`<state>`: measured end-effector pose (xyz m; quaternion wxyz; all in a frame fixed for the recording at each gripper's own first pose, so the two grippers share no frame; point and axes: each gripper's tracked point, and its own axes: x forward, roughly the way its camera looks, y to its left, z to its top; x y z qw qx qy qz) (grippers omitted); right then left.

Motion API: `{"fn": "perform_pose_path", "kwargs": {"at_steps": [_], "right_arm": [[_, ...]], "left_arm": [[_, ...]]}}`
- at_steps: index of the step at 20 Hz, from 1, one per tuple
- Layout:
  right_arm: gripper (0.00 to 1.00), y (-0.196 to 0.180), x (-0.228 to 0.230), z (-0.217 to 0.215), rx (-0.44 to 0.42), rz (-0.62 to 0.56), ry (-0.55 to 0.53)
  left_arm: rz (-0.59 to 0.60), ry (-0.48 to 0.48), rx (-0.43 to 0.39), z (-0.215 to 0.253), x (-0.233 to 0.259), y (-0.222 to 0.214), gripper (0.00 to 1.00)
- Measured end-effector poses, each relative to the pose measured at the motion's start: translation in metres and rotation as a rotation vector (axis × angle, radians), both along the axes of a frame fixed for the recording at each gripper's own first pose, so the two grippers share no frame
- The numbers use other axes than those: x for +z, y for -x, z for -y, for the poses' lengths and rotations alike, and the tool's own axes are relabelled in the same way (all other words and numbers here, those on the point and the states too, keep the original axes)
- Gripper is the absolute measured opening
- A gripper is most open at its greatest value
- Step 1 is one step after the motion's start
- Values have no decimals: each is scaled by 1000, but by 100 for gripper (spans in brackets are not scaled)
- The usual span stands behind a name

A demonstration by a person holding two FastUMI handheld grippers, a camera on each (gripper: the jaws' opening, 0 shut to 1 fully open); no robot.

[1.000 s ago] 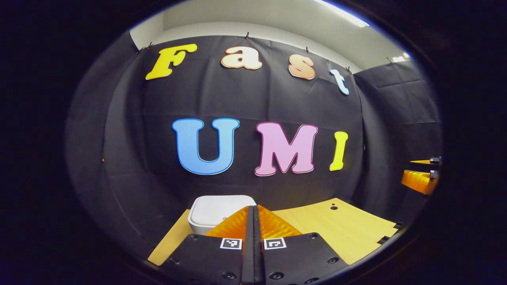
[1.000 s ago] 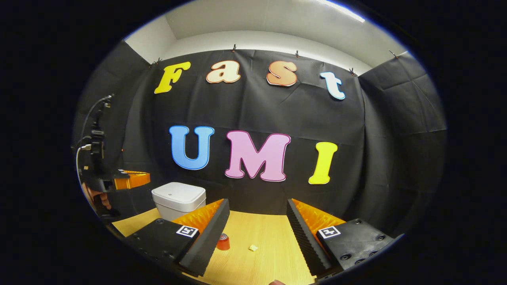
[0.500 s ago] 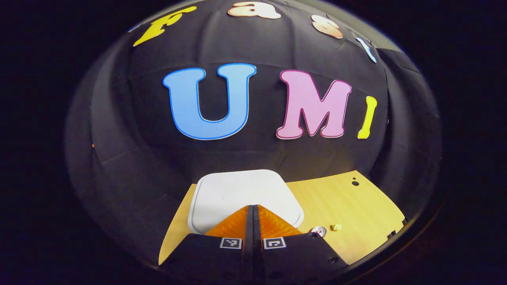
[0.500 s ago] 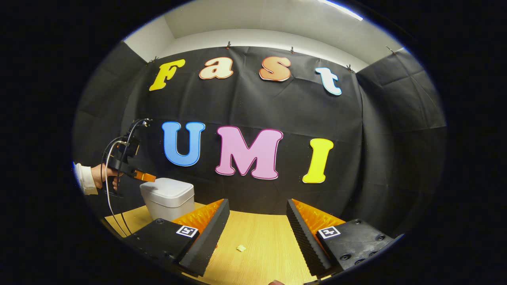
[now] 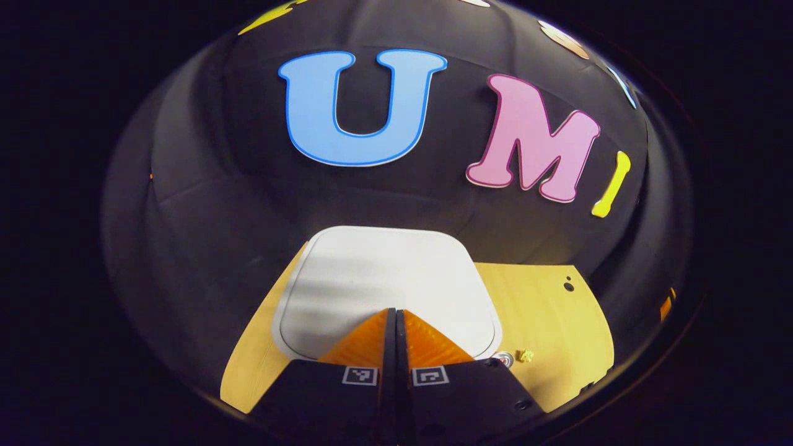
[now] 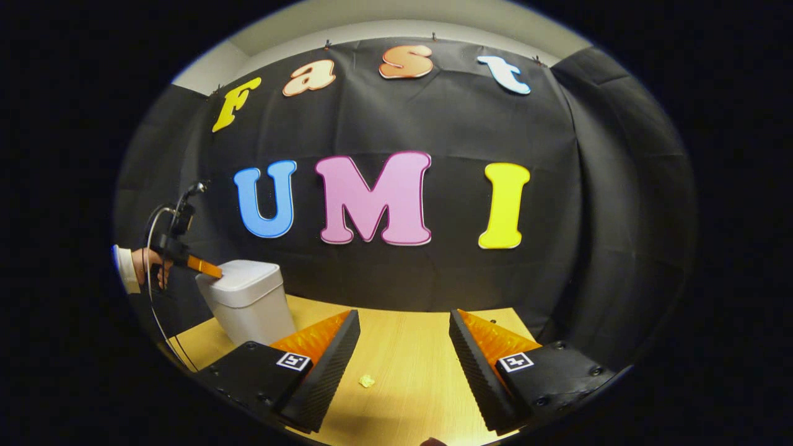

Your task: Press the lid of the desktop garbage bin to open it, pick up the crumpled paper on the desktop and throw it into the bin, then pick up the pop can on the desktop and drop it into the bin, and finally close the garbage bin lid.

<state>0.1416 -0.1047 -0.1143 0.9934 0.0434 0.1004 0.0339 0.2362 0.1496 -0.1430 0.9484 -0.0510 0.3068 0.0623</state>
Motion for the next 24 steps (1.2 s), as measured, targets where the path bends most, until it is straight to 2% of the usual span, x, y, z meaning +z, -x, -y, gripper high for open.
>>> {"fn": "perform_pose_path", "kwargs": {"at_steps": [2, 4, 7, 8, 9, 10, 11, 13, 16, 19, 24], "right_arm": [[94, -11, -24, -1, 31, -62, 2], [93, -18, -35, -5, 48, -104, 10], [93, -24, -42, -18, 74, -140, 18], [93, -26, -47, -25, 86, -163, 22], [93, -28, -55, -33, 98, -186, 21], [93, -31, -63, -42, 115, -215, 22], [93, -34, -74, -53, 129, -249, 26], [93, -43, -91, -73, 163, -291, 37], [93, -60, -134, -89, 190, -381, 70], [93, -78, -186, -101, 215, -479, 87], [92, -91, -267, -110, 206, -676, 78]], "left_arm": [[15, -76, 46, -12, 2, 0, 7], [58, -83, 73, -5, 16, -1, 6], [187, -72, 46, 7, 54, -1, 13], [215, -58, 24, 13, 66, 0, 10], [239, -46, 14, 18, 74, 3, 25], [259, -46, 12, 19, 83, 7, 36], [269, -49, 9, 18, 88, 13, 57], [290, -48, 9, 19, 99, 34, 90], [336, -15, 2, 25, 111, 71, 95], [381, 4, 6, 28, 116, 108, 95], [392, -52, 28, 30, 111, 155, 95]]}}
